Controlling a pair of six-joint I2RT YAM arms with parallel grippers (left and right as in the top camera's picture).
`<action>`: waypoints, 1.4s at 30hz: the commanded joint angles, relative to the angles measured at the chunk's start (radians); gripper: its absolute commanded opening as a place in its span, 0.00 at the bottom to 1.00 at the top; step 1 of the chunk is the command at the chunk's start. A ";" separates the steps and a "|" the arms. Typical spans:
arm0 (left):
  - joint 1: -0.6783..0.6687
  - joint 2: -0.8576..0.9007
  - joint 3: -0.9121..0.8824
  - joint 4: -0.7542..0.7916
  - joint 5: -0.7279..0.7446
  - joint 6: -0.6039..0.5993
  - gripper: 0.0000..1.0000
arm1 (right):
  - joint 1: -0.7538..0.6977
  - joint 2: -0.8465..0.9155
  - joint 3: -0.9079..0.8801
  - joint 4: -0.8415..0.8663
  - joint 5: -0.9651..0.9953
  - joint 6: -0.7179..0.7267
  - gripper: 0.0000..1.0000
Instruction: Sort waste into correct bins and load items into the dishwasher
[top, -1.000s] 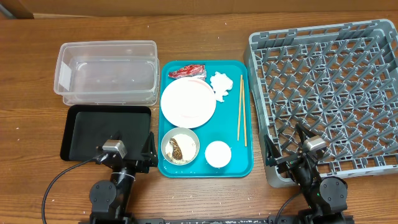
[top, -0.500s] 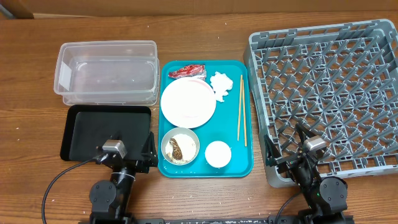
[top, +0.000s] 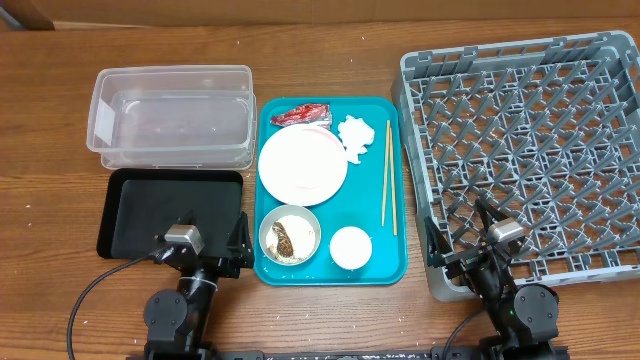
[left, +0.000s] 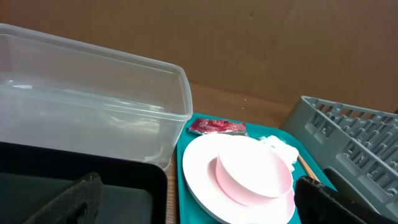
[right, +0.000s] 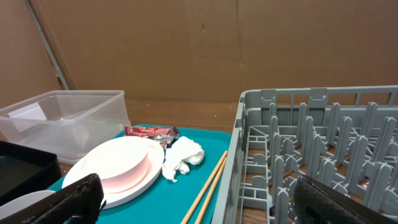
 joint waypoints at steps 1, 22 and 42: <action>0.007 -0.008 -0.005 0.001 0.004 -0.006 1.00 | -0.002 -0.011 -0.010 0.006 -0.005 0.000 1.00; 0.007 -0.008 -0.005 0.001 0.004 -0.006 1.00 | -0.002 -0.011 -0.010 0.006 -0.005 0.000 1.00; 0.006 -0.008 0.064 0.114 0.348 -0.201 1.00 | -0.002 -0.011 0.017 0.019 -0.275 0.190 1.00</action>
